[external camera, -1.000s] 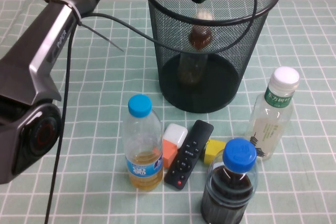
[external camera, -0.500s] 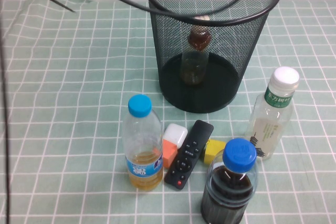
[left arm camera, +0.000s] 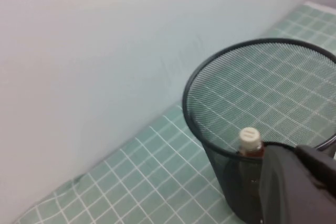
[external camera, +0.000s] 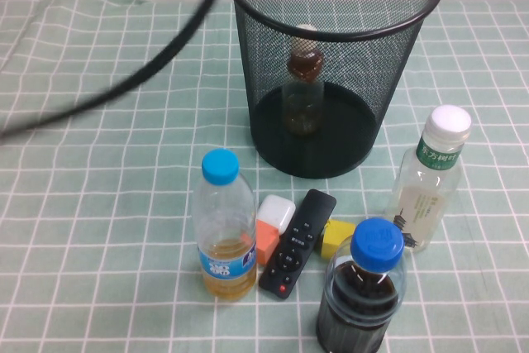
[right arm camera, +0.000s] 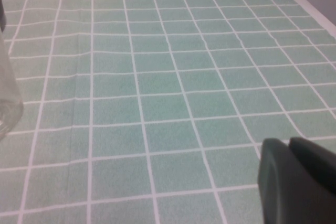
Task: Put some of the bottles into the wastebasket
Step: Pick up a bottle from the table with right arm, then place the bottle in the trash can
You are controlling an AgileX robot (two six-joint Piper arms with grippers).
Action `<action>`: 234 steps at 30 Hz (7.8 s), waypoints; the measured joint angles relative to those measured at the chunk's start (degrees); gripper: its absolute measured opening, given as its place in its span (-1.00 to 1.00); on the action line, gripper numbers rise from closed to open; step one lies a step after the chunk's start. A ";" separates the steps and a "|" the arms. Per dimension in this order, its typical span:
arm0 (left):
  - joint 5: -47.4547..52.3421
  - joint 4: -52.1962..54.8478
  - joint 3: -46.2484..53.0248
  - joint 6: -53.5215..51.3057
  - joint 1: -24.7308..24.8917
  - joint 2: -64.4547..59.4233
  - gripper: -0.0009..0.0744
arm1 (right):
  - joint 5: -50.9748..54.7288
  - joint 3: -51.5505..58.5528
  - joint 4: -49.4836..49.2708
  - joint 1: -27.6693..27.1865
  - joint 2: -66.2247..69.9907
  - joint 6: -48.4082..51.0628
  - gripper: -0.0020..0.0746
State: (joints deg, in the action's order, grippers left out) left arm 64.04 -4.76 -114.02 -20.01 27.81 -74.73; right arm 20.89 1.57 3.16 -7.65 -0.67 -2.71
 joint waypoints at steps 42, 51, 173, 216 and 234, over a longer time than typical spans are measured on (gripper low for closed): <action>-55.12 9.85 106.87 21.19 -16.70 71.57 -0.98 | 0.00 0.00 0.00 0.00 -0.13 0.00 -0.97; -56.52 4.76 115.27 21.05 -24.69 75.26 -0.98 | 0.02 0.00 0.00 0.00 -0.13 0.00 -0.97; -43.92 3.77 115.60 20.45 -24.94 75.38 -0.98 | -53.84 -35.54 -24.35 38.05 82.80 19.16 -0.09; -43.92 3.77 115.60 20.45 -24.94 75.38 -0.99 | 18.55 -132.28 -31.80 22.59 119.11 22.86 -0.09; -43.92 3.77 115.60 20.45 -24.94 75.38 -0.99 | 23.80 -132.42 -17.35 26.97 126.31 21.93 -0.09</action>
State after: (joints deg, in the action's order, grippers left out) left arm 20.12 -0.99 1.58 0.44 2.87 0.65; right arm 44.69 -130.85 -14.19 19.32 125.65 19.21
